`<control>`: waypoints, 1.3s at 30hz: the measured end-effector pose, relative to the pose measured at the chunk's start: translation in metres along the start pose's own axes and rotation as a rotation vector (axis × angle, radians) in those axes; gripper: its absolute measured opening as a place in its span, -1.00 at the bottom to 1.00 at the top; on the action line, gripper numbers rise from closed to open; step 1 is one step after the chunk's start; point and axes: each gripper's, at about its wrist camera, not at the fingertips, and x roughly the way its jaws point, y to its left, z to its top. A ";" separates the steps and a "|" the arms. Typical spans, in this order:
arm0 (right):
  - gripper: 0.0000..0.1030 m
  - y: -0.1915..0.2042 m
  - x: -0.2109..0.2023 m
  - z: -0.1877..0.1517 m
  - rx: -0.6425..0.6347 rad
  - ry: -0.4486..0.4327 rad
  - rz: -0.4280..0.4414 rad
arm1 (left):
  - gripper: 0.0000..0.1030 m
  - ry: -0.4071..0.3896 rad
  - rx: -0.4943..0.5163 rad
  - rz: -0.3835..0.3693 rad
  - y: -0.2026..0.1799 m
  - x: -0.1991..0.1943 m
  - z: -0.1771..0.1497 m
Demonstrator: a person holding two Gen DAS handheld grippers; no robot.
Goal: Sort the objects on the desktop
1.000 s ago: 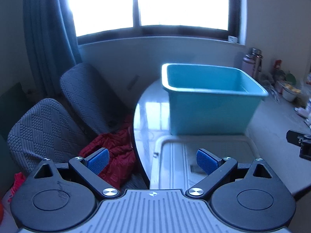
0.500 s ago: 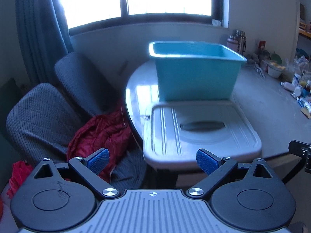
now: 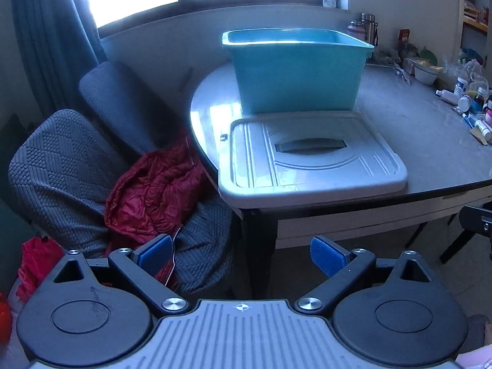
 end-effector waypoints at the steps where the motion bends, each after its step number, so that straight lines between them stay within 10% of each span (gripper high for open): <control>1: 0.52 -0.001 -0.001 -0.001 0.005 0.000 0.001 | 0.90 -0.001 0.000 0.001 0.000 0.000 -0.001; 39: 0.52 0.006 0.030 0.012 0.013 0.066 0.007 | 0.90 0.087 -0.046 0.015 0.012 0.048 0.025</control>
